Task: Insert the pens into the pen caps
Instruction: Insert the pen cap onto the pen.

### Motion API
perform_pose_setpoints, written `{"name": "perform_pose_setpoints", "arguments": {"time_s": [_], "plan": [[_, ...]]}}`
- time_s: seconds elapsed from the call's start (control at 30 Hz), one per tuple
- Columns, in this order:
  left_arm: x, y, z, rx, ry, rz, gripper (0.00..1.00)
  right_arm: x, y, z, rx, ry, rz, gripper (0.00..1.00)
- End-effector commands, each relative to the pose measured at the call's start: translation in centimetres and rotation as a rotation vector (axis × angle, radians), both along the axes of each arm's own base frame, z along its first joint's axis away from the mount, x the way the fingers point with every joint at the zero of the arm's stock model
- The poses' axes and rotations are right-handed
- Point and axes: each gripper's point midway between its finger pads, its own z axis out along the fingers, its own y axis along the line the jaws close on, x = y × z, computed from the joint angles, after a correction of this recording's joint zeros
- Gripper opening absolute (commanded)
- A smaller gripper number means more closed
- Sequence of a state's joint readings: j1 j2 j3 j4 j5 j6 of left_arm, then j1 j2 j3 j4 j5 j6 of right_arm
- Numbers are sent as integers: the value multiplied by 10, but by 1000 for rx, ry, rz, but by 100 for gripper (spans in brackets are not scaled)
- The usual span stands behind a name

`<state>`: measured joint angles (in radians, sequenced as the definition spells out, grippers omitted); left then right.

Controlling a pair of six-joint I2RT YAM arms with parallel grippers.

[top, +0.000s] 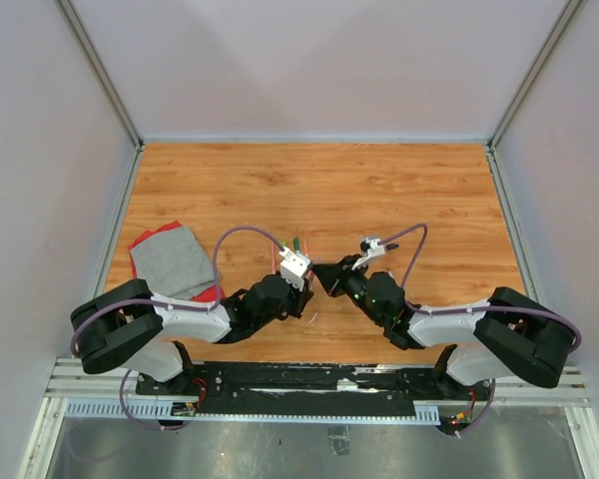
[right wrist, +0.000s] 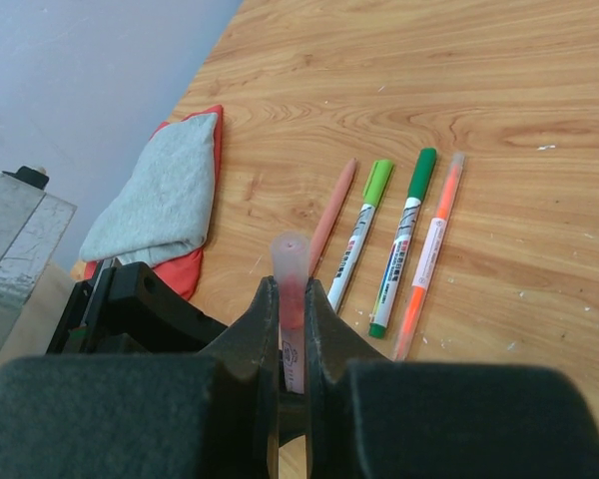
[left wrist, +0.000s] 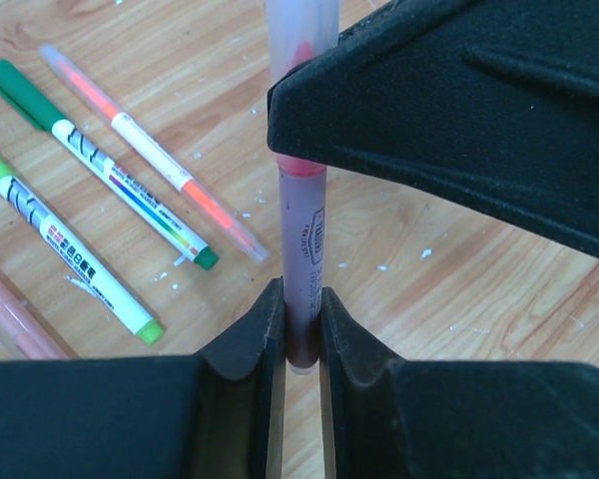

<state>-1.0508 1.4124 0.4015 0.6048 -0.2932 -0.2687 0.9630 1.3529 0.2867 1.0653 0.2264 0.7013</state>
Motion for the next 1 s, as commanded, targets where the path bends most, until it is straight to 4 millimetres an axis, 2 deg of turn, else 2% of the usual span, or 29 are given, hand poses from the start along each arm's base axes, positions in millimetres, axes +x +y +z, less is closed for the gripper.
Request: {"name": "perform_pose_setpoints", "arguments": {"time_s": [0.0,0.2,0.3,0.43,0.5,0.77,0.87,0.97], "plan": [[24,-27,134,-415,-241,37,1,-73,9,-84,-233,172,257,1],[17,-20,147,-474,-261,19,0,-89,17,-94,-225,175,326,0],[12,-17,159,-501,-275,1,1,-102,22,-92,-184,167,387,0],[-1,-14,185,-554,-307,-53,0,-115,25,-81,-154,156,439,1],[-6,-14,195,-565,-316,-82,0,-118,26,-67,-153,130,454,1],[-42,-25,243,-638,-307,-286,1,-129,9,-31,-226,37,498,0],[-55,-28,254,-650,-310,-357,0,-135,3,-18,-229,12,520,1],[-62,-30,259,-648,-306,-398,1,-139,-5,-13,-237,1,519,1]]}}
